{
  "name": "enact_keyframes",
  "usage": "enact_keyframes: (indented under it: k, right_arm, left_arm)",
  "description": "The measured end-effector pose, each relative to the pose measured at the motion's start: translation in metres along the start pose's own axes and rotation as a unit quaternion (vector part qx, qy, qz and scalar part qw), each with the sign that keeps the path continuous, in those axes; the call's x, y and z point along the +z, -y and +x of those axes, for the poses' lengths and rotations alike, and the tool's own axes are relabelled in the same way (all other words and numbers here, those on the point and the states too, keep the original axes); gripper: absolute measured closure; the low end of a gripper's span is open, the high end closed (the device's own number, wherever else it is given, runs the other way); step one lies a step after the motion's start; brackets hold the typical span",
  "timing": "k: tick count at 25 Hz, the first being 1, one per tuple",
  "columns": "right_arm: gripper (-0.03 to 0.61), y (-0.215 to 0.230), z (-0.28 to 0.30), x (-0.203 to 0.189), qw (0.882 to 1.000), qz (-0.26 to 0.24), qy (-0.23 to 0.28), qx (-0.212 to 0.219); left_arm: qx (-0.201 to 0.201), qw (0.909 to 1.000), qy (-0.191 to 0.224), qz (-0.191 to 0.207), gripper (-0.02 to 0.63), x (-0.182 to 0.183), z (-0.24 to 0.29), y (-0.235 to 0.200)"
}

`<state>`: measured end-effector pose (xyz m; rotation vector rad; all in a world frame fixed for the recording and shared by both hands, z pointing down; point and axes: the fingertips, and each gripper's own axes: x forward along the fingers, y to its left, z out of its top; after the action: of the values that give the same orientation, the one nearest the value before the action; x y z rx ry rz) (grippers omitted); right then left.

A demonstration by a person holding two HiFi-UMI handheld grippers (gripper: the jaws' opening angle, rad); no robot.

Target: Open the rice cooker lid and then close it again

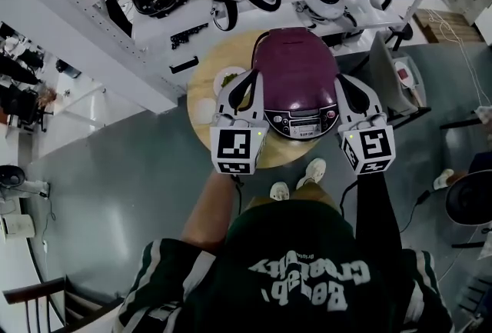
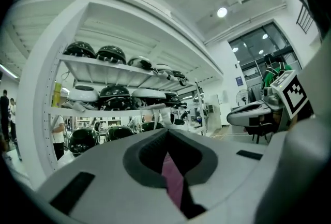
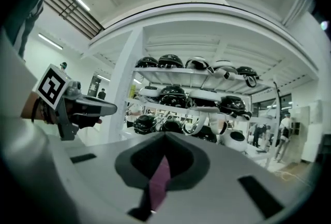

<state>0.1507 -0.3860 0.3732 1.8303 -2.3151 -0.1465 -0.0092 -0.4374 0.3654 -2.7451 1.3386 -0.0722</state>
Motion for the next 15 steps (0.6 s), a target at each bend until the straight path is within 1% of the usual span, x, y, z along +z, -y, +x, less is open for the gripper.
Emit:
enact_keyframes:
  k: [4,12,15]
  right_arm:
    - [0.575,0.0024,0.0006,-0.0012,1.0,-0.012,-0.003,-0.011]
    - [0.575,0.0092,-0.0012,-0.0028,1.0,-0.003,-0.004,-0.02]
    - [0.575,0.0097,-0.0014,-0.0035,1.0,-0.002,-0.003,-0.02]
  left_arm:
    - [0.01,1.0,0.001,-0.001,0.614,-0.0005,0.0001,-0.0046]
    - [0.016,0.9999,-0.001,-0.001,0.614,-0.0016,0.0,-0.0049]
    - [0.014,0.9999,-0.004,0.005,0.614,-0.0021,-0.0009,-0.0015]
